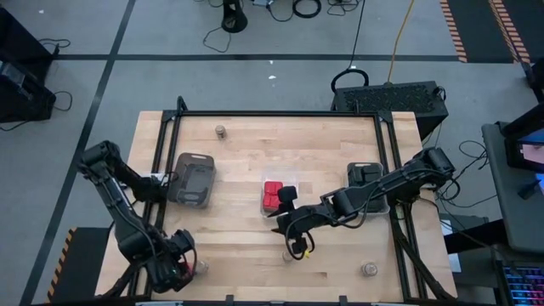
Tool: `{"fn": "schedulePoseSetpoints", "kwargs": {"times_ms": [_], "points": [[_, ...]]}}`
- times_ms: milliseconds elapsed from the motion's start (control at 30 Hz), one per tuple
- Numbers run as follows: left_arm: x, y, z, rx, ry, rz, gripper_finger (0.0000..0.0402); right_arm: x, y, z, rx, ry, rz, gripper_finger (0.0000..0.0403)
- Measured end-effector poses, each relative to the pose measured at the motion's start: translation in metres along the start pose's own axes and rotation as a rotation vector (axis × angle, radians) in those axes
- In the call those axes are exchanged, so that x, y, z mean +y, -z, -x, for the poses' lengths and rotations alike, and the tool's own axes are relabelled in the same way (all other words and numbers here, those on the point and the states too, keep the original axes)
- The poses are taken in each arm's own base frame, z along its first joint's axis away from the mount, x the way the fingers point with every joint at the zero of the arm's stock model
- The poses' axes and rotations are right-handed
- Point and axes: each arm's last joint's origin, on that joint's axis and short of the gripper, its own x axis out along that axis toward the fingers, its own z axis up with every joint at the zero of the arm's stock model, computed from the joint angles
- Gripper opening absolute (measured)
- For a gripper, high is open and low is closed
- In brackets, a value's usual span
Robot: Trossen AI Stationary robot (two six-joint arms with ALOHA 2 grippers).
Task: Sort spices by type
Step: Put the red seasoning can into the transparent bin
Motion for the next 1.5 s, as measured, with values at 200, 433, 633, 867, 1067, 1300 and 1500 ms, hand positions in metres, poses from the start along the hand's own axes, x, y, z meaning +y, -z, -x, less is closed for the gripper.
{"fn": "schedulePoseSetpoints", "kwargs": {"times_ms": [200, 433, 633, 867, 1067, 1300, 1500], "points": [[-0.002, 0.002, -0.014, -0.007, -0.072, -0.028, 0.0235, 0.0, 0.0, 0.0, 0.0, 0.0, -0.008, 0.0185], [-0.001, 0.003, -0.031, 0.129, -0.215, -0.038, 0.0235, 0.0, 0.0, 0.0, -0.001, 0.0, -0.016, 0.0185], [-0.002, 0.002, -0.036, 0.169, -0.237, -0.045, 0.0235, 0.0, 0.0, 0.0, -0.001, 0.0, -0.015, 0.0185], [-0.003, -0.004, -0.036, 0.17, -0.228, -0.095, 0.0235, 0.0, 0.0, 0.0, -0.001, 0.0, -0.015, 0.0185], [-0.003, -0.007, -0.036, 0.165, -0.223, -0.117, 0.0235, 0.0, 0.0, 0.0, -0.001, 0.0, -0.014, 0.0185], [-0.003, -0.007, -0.036, 0.165, -0.223, -0.116, 0.0235, 0.0, 0.0, 0.0, 0.0, 0.0, -0.014, 0.0185], [-0.003, -0.006, -0.036, 0.164, -0.222, -0.116, 0.0235, 0.0, 0.0, 0.0, 0.001, 0.0, -0.014, 0.0185]]}}
